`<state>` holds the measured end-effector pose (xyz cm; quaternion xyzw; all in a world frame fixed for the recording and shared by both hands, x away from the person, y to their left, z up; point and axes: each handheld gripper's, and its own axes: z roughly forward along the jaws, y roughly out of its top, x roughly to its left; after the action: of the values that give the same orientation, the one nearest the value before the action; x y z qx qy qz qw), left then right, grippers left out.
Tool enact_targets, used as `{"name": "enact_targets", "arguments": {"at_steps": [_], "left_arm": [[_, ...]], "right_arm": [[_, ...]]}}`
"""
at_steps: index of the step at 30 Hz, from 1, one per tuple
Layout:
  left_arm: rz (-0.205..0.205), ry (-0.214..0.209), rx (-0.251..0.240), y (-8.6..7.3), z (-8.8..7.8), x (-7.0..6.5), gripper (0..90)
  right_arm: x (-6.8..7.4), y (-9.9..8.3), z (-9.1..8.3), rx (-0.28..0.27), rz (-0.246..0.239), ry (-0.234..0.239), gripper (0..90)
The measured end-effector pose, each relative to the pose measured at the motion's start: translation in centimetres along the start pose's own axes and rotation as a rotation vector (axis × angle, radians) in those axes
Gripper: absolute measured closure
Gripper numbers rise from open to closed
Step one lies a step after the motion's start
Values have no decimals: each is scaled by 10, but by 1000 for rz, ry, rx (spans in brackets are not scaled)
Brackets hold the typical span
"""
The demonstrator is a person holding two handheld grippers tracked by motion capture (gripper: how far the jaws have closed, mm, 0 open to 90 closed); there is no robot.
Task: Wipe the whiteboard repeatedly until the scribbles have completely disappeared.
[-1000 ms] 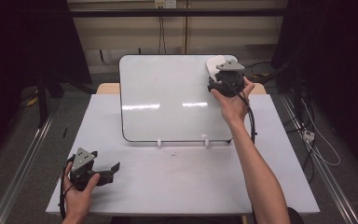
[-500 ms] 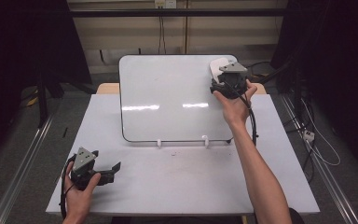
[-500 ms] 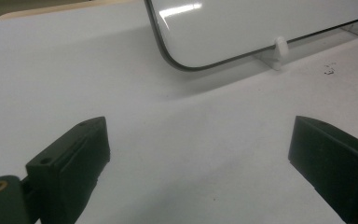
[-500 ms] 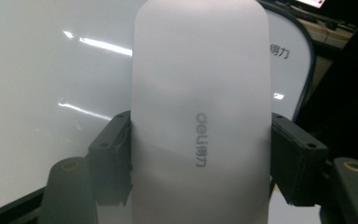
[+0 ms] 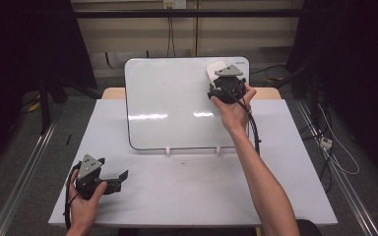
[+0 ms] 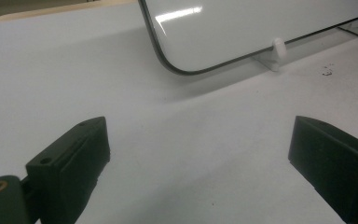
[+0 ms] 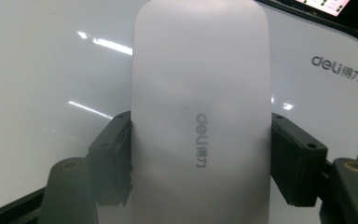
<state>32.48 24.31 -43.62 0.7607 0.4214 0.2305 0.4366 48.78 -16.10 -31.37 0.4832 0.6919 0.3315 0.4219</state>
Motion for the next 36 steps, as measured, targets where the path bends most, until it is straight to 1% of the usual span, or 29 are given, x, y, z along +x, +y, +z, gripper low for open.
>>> {"name": "enact_targets", "arguments": {"at_steps": [5,10,12,14,17,19,21,23,26,27,28,29,31,33,36], "left_arm": [[-1,-2,0,0,0,0,52],[-2,-2,-1,0,0,0,52],[-3,-3,-1,0,0,0,52],[-2,-2,-1,0,-1,0,52],[-1,-3,-3,0,-1,1,52],[-3,-3,1,0,0,0,52],[-1,-5,-1,0,0,0,52],[4,-5,2,1,0,-1,52],[4,-4,4,0,0,-1,52],[1,-7,-2,0,0,-1,52],[0,-5,-1,0,0,-1,52],[-1,-4,0,0,0,-1,52],[-1,-5,-3,0,-1,0,52],[-2,-5,-5,0,-1,0,52],[-2,-6,-5,0,-1,0,52]], "right_arm": [[10,6,2,-7,-14,8,315],[17,10,3,-15,-22,14,315],[22,12,4,-17,-35,18,315],[28,11,4,-18,-53,24,315],[33,6,4,-26,-63,30,315],[37,4,2,-33,-72,46,315],[46,2,2,-29,-105,61,315],[59,0,2,-29,-140,82,315],[82,-2,2,-36,-190,106,315],[89,-2,2,-37,-205,116,315],[102,-2,2,-40,-237,127,315],[102,-2,2,-40,-237,127,315],[113,-1,3,-39,-261,140,315],[121,0,3,-39,-270,147,315],[133,2,4,-41,-298,157,315]]}}
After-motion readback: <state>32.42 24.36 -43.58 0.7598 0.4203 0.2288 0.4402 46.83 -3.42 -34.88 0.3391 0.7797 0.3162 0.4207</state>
